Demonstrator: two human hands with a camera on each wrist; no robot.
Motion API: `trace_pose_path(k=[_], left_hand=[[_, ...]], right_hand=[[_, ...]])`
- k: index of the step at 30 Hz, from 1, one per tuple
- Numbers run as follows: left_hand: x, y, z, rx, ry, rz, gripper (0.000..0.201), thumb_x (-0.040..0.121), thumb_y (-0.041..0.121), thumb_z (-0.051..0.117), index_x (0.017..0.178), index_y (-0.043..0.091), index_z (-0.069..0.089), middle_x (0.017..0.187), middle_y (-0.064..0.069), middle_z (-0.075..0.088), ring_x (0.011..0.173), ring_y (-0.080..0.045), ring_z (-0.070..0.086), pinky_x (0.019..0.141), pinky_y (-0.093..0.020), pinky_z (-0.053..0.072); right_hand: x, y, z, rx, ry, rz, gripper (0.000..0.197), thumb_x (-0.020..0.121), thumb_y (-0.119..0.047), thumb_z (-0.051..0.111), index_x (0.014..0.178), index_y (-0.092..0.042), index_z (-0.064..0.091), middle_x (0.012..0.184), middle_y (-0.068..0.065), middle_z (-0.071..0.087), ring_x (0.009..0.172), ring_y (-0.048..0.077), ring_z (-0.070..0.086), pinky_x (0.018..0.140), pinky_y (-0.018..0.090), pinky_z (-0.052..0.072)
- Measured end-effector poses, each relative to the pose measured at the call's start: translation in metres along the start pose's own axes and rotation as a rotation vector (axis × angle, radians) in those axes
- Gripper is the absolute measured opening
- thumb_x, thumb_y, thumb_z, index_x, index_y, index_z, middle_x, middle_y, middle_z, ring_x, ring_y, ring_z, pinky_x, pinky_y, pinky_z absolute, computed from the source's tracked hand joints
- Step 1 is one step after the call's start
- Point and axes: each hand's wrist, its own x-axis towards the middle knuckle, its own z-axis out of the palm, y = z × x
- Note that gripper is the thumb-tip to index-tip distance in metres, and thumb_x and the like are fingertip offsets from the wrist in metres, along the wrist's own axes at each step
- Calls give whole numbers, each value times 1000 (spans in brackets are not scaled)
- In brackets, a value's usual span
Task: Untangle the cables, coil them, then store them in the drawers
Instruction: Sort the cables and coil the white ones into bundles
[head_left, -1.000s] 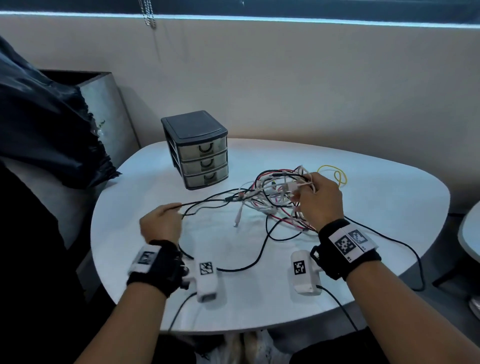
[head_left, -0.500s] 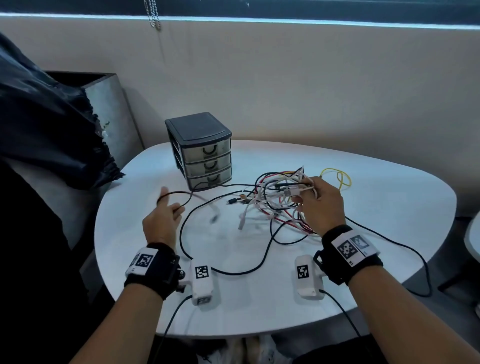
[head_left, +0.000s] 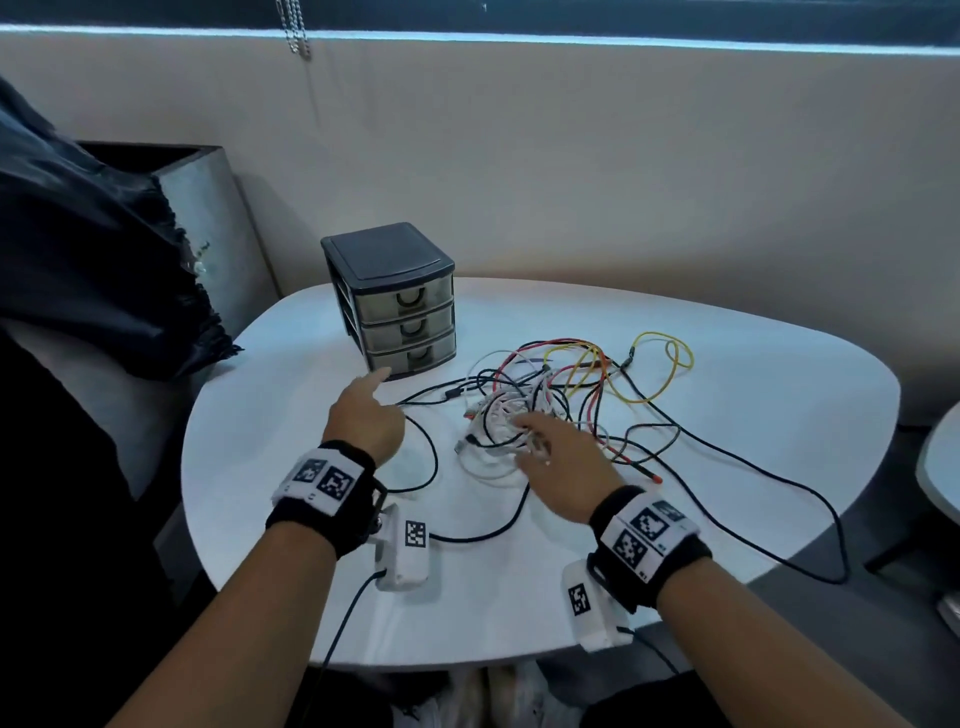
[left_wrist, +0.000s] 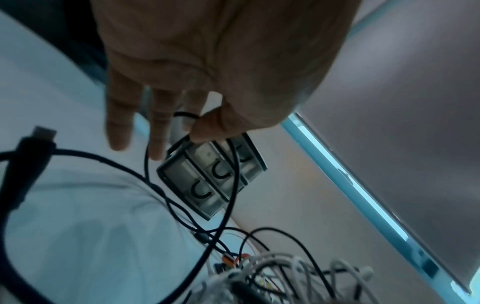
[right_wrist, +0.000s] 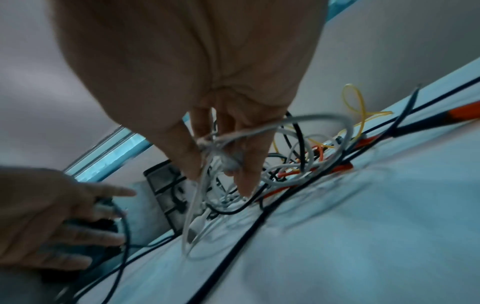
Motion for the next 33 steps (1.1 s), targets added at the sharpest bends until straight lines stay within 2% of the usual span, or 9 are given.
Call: trace_pose_path(k=[3, 5, 7, 11, 14, 16, 22, 29, 33], left_hand=[[-13, 8, 14, 216, -86, -28, 58, 91, 20, 42, 146, 39, 40, 162, 0, 26, 148, -29, 22, 120, -50, 22], [-21, 18, 26, 361, -75, -14, 54, 94, 29, 40, 147, 42, 36, 166, 5, 10, 152, -26, -2, 121, -57, 3], [-26, 24, 39, 416, -36, 82, 53, 95, 36, 43, 147, 41, 38, 166, 6, 8, 152, -24, -9, 118, -60, -4], [-33, 42, 67, 359, -45, 318, 75, 84, 60, 58, 150, 39, 29, 163, 5, 22, 151, -20, 14, 120, -59, 7], [-32, 54, 90, 392, -209, 197, 116, 61, 80, 68, 153, 45, 6, 166, 0, 4, 151, -28, 11, 118, -59, 20], [-28, 54, 101, 372, -267, 80, 123, 56, 76, 77, 153, 45, 9, 165, -2, -5, 148, -34, 19, 114, -55, 33], [-29, 31, 105, 383, -169, 38, 62, 81, 14, 67, 136, 27, 41, 162, -13, -3, 117, -37, 56, 93, -37, 50], [-29, 14, 109, 212, -79, 57, 61, 80, 13, 72, 133, 23, 45, 156, -14, 18, 113, -32, 59, 90, -31, 46], [-31, 16, 101, 236, -62, 98, 71, 83, 1, 60, 145, 25, 36, 160, -15, 11, 116, -32, 58, 91, -33, 46]], right_hand=[[-9, -11, 10, -115, -184, -27, 54, 97, -30, 57, 147, -25, 37, 145, 4, 50, 129, 22, 48, 102, 29, 37], [-14, -19, 8, -184, -248, -40, 57, 97, -34, 56, 149, -26, 34, 147, 4, 49, 131, 23, 47, 105, 33, 38], [-19, -29, -3, -251, -209, -67, 51, 98, -35, 54, 147, -28, 39, 141, 4, 54, 126, 24, 52, 102, 33, 41], [-16, -42, -40, -295, 84, -40, 27, 98, -33, 49, 123, -30, 60, 111, 0, 69, 104, 23, 62, 93, 36, 49], [3, -38, -65, -272, 262, 18, 19, 94, -29, 53, 102, -27, 69, 101, -1, 71, 95, 23, 65, 87, 36, 52], [20, -29, -74, -253, 308, 68, 15, 92, -29, 55, 92, -27, 70, 99, 0, 71, 94, 23, 65, 86, 37, 53], [52, -11, -65, -375, 124, 36, 21, 93, -25, 55, 95, -22, 76, 104, 1, 72, 97, 25, 65, 88, 39, 54], [73, -9, -36, -580, -52, -6, 15, 88, -30, 63, 96, -26, 75, 109, -1, 69, 104, 23, 62, 82, 36, 54], [76, -11, -44, -529, 101, 9, 17, 91, -21, 56, 91, -23, 73, 103, 1, 67, 98, 27, 63, 78, 34, 51]])
